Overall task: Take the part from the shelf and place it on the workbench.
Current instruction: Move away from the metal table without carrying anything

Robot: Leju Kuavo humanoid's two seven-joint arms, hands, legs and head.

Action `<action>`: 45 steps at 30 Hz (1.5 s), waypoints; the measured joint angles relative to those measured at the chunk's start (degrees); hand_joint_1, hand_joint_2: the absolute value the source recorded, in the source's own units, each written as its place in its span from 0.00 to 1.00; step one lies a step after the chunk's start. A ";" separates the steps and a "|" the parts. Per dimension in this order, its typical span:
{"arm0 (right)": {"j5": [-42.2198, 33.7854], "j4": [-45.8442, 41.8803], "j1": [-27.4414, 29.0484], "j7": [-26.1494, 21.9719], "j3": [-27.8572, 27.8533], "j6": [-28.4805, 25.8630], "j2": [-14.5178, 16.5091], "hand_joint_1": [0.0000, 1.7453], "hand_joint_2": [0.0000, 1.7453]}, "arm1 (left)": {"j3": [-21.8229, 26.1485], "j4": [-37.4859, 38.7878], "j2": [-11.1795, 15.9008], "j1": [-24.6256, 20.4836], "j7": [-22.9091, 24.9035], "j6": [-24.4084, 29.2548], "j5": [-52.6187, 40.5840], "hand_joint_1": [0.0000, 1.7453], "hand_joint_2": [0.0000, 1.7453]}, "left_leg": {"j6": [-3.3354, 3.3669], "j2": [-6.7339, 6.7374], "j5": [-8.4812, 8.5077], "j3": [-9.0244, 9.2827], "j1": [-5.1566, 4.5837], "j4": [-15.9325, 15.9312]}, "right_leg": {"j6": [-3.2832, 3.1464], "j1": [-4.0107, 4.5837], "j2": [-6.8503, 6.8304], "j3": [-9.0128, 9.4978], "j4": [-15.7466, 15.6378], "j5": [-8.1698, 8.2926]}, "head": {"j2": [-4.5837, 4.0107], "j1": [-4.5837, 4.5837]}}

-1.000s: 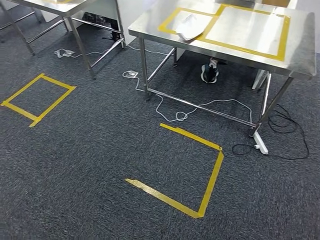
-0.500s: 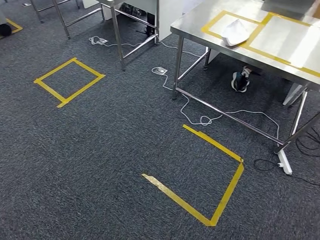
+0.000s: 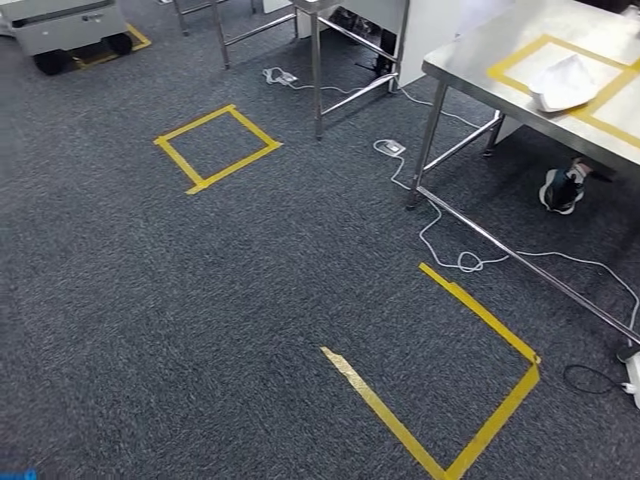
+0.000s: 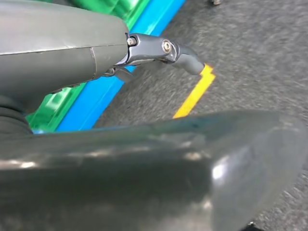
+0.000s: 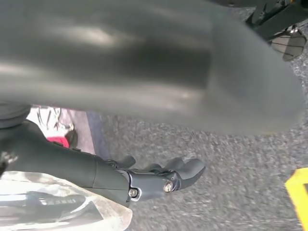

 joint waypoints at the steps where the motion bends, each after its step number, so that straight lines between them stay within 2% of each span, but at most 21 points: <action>1: 0.00 -0.03 -0.02 0.01 -0.02 0.00 0.01 0.00 0.00 | -0.01 -0.02 0.02 0.09 0.00 0.00 0.01 0.00 0.00 | -0.15 0.25 1.37 1.06 0.12 -1.82 | 0.13 -0.03 -0.83 0.19 0.00 -0.18 | 0.01 0.00; 3: 0.00 -0.11 -0.02 0.01 -0.06 0.01 0.01 0.00 0.00 | -0.01 -0.06 0.03 0.13 0.00 0.00 0.01 0.00 0.00 | -0.27 2.50 4.77 5.34 0.19 -9.48 | 0.63 0.02 -2.33 0.74 0.09 -0.63 | 0.01 -0.03; 5: 0.02 -0.20 -0.02 0.01 -0.10 0.01 0.01 0.00 0.00 | 0.02 -0.12 0.04 0.10 0.00 -0.01 0.00 0.00 0.00 | 0.36 4.45 6.34 8.19 0.05 -14.74 | 1.33 0.32 -3.59 1.30 0.31 -1.24 | 0.01 0.20; 8: 0.00 -0.26 -0.25 0.13 -0.28 -0.01 0.01 0.00 0.00 | 0.01 -0.19 0.04 0.26 -0.02 -0.02 0.16 0.00 0.00 | 1.68 3.26 6.41 8.23 -0.13 -15.41 | 2.14 0.34 -4.97 2.11 0.38 -1.80 | 0.01 0.60; 10: -0.45 -0.24 -0.37 -0.23 -0.37 0.00 0.04 0.00 0.00 | 0.01 -0.19 0.05 0.35 -0.36 -0.01 0.61 0.00 0.00 | 2.41 2.07 6.69 8.12 -0.09 -15.60 | 2.62 0.00 -2.84 1.55 2.34 -3.52 | 0.01 0.73; 12: -1.21 -0.14 -0.41 -0.87 -0.33 0.00 0.06 0.00 0.00 | 0.02 -0.19 0.04 0.20 -0.97 0.00 1.06 0.00 0.00 | 2.90 0.84 6.89 7.93 -0.14 -15.66 | 2.82 -0.23 0.73 -1.73 9.10 -7.13 | 0.01 0.92; 14: -1.68 0.02 -0.41 -1.36 -0.27 0.01 0.07 0.00 0.00 | 0.03 -0.19 -0.03 0.04 -1.42 0.00 1.27 0.00 0.00 | 3.06 -0.59 6.94 7.82 -0.30 -15.64 | 2.73 -0.27 2.10 -5.82 16.68 -9.55 | 0.01 0.93; 16: -1.64 0.09 -0.39 -1.61 -0.23 0.01 0.08 0.00 0.00 | 0.04 -0.19 -0.08 0.03 -1.61 0.00 1.31 0.00 0.00 | 3.08 -2.21 6.93 7.96 -0.42 -15.62 | 2.45 -0.27 2.45 -7.01 17.06 -7.55 | 0.01 0.91; 19: -0.80 0.09 -0.28 -1.47 -0.31 0.00 0.09 0.00 0.00 | 0.04 -0.19 -0.15 -0.09 -1.62 0.00 1.22 0.00 0.00 | 2.91 -4.65 6.81 8.15 -0.47 -15.50 | 1.85 -0.41 5.89 -3.51 6.51 -0.87 | 0.01 0.90; 21: -0.33 0.08 -0.23 -1.21 -0.46 -0.01 0.10 0.00 0.00 | 0.03 -0.19 -0.23 -0.29 -1.62 0.00 1.24 0.00 0.00 | 2.39 -6.18 6.89 7.63 -0.40 -15.36 | 1.74 -0.49 7.83 -1.99 2.63 0.07 | 0.01 0.89; 23: -0.06 0.05 -0.26 -1.03 -0.74 -0.01 0.10 0.00 0.00 | 0.02 -0.19 -0.33 -0.30 -1.62 0.00 1.31 0.00 0.00 | 1.61 -7.49 7.19 7.04 -0.16 -15.33 | 1.55 -0.42 6.80 -1.47 1.93 -0.08 | 0.01 0.86; 25: 0.12 -0.04 -0.19 -0.98 -0.99 -0.01 0.10 0.00 0.00 | -0.03 -0.19 -0.39 -0.27 -1.62 0.00 1.34 0.00 0.00 | 1.07 -5.53 6.26 6.28 -0.19 -14.01 | 1.02 -0.45 5.21 -1.14 1.49 0.27 | 0.01 0.72; 27: 0.21 -0.12 -0.02 -0.93 -1.10 -0.01 0.10 0.00 0.00 | -0.05 -0.19 -0.39 -0.59 -1.62 0.00 1.31 0.00 0.00 | 0.68 -1.79 2.88 3.84 -0.37 -8.59 | 0.58 -0.37 3.33 -1.00 1.22 0.32 | 0.01 0.52; 30: 0.28 -0.13 0.12 -0.87 -1.22 -0.01 0.11 0.00 0.00 | -0.08 -0.19 -0.42 -0.89 -1.58 0.00 1.28 0.00 0.00 | 0.19 -0.12 -0.74 -0.01 -0.24 0.38 | 0.30 -0.11 0.48 -1.36 1.23 -0.01 | 0.01 0.44; 32: 0.35 -0.13 0.07 -0.84 -1.39 -0.01 0.15 0.00 0.00 | -0.10 -0.19 -0.43 -0.84 -1.54 0.00 1.29 0.00 0.00 | 0.15 0.42 1.54 2.01 -0.21 -2.70 | 0.35 -0.07 -1.18 -1.24 1.24 -0.27 | 0.01 0.43; 35: 0.42 -0.14 0.05 -0.89 -1.56 0.00 0.21 0.00 0.00 | -0.08 -0.19 -0.43 -1.01 -1.53 0.01 1.34 0.00 0.00 | 0.81 4.02 5.57 8.23 -0.57 -13.58 | 0.97 0.29 -3.20 -0.40 1.46 -0.75 | 0.00 0.50; 36: 0.42 -0.14 0.01 -0.91 -1.61 0.00 0.23 0.00 0.00 | -0.07 -0.19 -0.44 -1.08 -1.53 0.00 1.38 0.00 0.00 | 1.17 4.73 5.85 8.94 -0.73 -15.05 | 1.24 0.43 -3.76 -0.07 1.54 -0.89 | 0.00 0.58; 38: 0.42 -0.14 -0.21 -0.95 -1.74 0.00 0.26 0.00 0.00 | -0.08 -0.19 -0.45 -1.07 -1.53 0.00 1.46 0.00 0.00 | 1.89 3.76 5.95 8.69 -0.91 -15.39 | 1.75 0.43 -4.83 0.34 1.50 -1.01 | 0.00 0.73; 41: 0.46 -0.17 -0.33 -1.01 -1.94 0.00 0.30 0.00 0.00 | -0.08 -0.19 -0.45 -1.02 -1.53 -0.01 1.49 0.00 0.00 | 3.00 1.99 6.58 8.55 -0.66 -15.94 | 2.57 -0.06 -1.50 -1.08 4.50 -3.31 | 0.01 0.86; 43: 0.44 -0.16 -0.19 -0.98 -1.93 0.00 0.32 0.00 0.00 | -0.07 -0.19 -0.47 -1.23 -1.53 -0.01 1.48 0.00 0.00 | 3.37 0.75 6.79 8.37 -0.58 -16.02 | 2.85 -0.32 1.55 -4.70 11.78 -6.90 | 0.01 1.00; 45: 0.40 -0.13 -0.10 -0.94 -1.92 0.00 0.34 0.00 0.00 | -0.07 -0.19 -0.52 -1.28 -1.53 0.00 1.50 0.00 0.00 | 3.43 -0.69 6.83 8.27 -0.62 -16.01 | 2.94 -0.34 2.22 -8.01 18.05 -8.62 | 0.01 1.02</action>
